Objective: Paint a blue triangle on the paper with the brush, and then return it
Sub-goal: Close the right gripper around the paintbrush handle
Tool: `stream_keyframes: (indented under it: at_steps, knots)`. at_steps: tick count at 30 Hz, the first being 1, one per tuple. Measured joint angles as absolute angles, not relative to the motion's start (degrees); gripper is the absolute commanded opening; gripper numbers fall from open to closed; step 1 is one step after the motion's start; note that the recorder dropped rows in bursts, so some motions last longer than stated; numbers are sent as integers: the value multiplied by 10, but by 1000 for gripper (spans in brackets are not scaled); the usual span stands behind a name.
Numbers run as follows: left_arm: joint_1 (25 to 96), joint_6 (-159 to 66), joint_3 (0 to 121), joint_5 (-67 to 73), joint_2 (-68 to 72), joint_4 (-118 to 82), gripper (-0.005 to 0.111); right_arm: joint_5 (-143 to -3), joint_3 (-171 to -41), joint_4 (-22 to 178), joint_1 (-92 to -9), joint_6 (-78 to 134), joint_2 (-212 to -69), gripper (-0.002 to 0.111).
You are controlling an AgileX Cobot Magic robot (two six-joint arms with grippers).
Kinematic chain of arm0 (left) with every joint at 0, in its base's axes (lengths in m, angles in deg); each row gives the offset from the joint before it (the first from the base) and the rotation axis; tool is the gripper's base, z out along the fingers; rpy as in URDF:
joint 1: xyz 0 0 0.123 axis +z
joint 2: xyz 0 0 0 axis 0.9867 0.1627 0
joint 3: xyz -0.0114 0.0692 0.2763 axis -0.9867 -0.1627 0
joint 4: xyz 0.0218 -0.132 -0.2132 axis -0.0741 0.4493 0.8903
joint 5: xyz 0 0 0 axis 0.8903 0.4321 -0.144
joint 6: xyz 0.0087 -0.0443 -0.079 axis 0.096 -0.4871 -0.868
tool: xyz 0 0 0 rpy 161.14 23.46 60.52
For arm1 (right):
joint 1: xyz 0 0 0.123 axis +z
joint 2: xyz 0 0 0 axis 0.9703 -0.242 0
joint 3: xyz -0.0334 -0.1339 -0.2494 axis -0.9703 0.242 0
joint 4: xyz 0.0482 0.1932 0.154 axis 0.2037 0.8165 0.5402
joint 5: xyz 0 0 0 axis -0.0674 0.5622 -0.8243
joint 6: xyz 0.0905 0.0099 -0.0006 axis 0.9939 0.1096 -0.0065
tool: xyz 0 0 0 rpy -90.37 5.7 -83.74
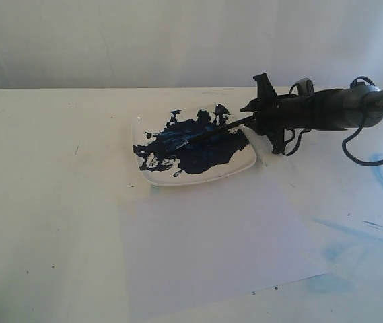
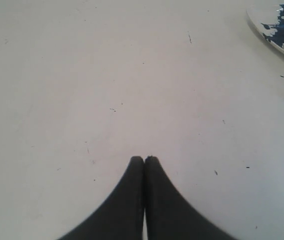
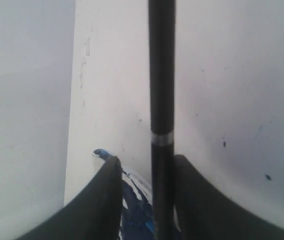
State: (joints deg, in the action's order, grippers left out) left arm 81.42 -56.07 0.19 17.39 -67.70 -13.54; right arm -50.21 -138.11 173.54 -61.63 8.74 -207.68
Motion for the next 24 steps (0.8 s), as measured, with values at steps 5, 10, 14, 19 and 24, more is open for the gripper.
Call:
stream_keyframes:
  at_steps: [5,10,14,19,24]
  knots:
    - [814,-561,2,174,-677,-135,0,-508,-1381,1735,-616,87,-2077,30]
    - [814,-561,2,174,-677,-135,0,-525,-1382,1737,-611,89,-2077,30]
    - [814,-561,2,174,-677,-135,0,-530,-1382,1738,-611,89,-2077,30]
    - [814,-561,2,174,-677,-135,0,-532,-1382,1738,-611,89,-2077,30]
    - [814,-561,2,174,-677,-135,0,-535,-1382,1738,-611,91,-2077,30]
